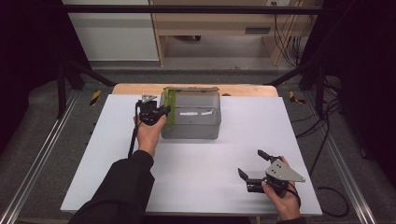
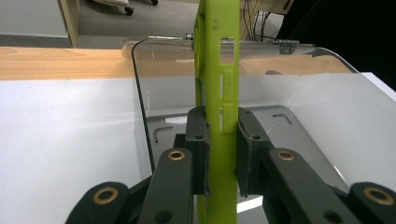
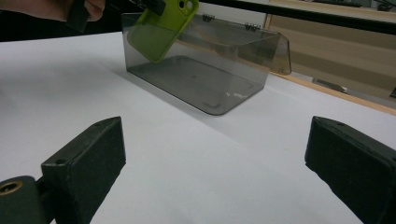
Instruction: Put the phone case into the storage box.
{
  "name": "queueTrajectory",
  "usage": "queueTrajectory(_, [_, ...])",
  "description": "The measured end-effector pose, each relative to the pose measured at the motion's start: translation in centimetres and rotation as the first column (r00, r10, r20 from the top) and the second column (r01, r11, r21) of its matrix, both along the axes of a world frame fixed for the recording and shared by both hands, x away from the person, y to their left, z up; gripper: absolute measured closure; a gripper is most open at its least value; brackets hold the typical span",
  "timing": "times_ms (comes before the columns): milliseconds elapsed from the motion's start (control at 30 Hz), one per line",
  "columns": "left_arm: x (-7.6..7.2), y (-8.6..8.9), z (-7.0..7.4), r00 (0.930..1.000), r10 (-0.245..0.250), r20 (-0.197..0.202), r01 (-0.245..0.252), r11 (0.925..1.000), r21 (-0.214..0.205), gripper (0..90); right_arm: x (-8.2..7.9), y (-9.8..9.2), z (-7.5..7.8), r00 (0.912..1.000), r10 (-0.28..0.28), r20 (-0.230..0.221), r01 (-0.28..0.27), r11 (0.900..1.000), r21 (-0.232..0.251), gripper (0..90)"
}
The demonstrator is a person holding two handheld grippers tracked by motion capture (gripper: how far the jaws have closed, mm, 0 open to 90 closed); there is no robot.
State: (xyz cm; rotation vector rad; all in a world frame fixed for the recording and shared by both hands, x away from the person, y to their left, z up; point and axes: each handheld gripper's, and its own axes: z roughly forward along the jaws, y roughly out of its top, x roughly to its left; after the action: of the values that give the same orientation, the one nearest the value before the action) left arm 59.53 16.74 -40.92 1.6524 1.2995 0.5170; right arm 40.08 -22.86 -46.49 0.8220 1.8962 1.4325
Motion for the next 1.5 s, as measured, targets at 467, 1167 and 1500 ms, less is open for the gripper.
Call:
queueTrajectory(467, [0.22,0.04,-0.20,0.9996,0.003,-0.027,-0.003,0.9995,-0.032,77.3,0.02,0.02,0.01,1.0000,-0.001,-0.004,0.001,1.0000,-0.003,5.3])
queueTrajectory(1167, [0.21,-0.02,-0.09,0.9994,-0.004,-0.033,0.002,0.9994,-0.035,77.3,0.03,0.06,0.01,1.0000,0.001,-0.004,-0.001,1.0000,-0.004,5.2])
queueTrajectory(1500, [0.29,0.21,-0.10,0.9992,0.005,-0.040,-0.007,0.9994,-0.035,77.3,0.04,0.07,0.00,1.0000,-0.001,-0.005,0.001,1.0000,-0.005,5.3])
